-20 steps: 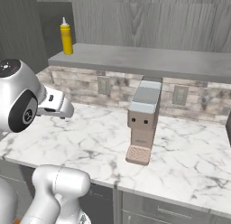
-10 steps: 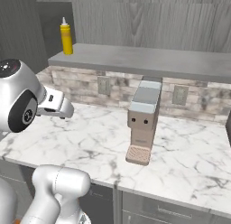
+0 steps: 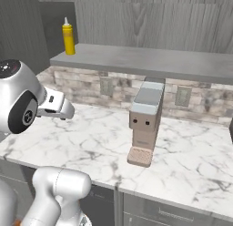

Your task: Take 2 condiments from the cabinet and move them on the counter near the stove.Make sure the condiments are lined up with each other, next to each other.

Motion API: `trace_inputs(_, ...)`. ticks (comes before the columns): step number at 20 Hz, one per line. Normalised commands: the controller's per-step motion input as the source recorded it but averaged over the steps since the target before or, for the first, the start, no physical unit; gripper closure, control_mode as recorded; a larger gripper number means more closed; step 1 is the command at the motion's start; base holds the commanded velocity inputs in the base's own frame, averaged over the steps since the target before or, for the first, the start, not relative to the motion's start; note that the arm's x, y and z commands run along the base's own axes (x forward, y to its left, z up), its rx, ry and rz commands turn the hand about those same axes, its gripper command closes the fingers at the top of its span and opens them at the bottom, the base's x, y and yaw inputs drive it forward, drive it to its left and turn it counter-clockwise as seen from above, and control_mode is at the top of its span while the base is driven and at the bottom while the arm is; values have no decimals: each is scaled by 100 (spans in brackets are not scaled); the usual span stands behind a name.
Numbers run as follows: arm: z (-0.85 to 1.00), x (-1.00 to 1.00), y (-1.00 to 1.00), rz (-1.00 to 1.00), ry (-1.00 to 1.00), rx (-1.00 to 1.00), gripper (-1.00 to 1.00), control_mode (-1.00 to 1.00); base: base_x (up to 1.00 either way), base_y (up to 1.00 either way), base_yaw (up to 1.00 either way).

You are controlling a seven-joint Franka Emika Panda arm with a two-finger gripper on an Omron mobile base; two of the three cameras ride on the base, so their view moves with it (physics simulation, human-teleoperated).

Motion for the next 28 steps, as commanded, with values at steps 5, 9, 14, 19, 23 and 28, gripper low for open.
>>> trace_inputs(5,10,-2,-2,25,-7,0,-100,-100,0,0,0)
trace_inputs(9,37,-1,-2,21,-20,0,-100,-100,0,0,0)
trace_inputs(14,39,0,0,15,-28,0,-100,-100,0,0,0)
trace_inputs(19,34,2,0,6,-27,0,-100,-100,0,0,0)
trace_inputs(23,36,21,0,4,-15,1,-100,-100,0,0,0)
trace_inputs(28,48,29,0,2,0,7,-100,-100,0,0,0)
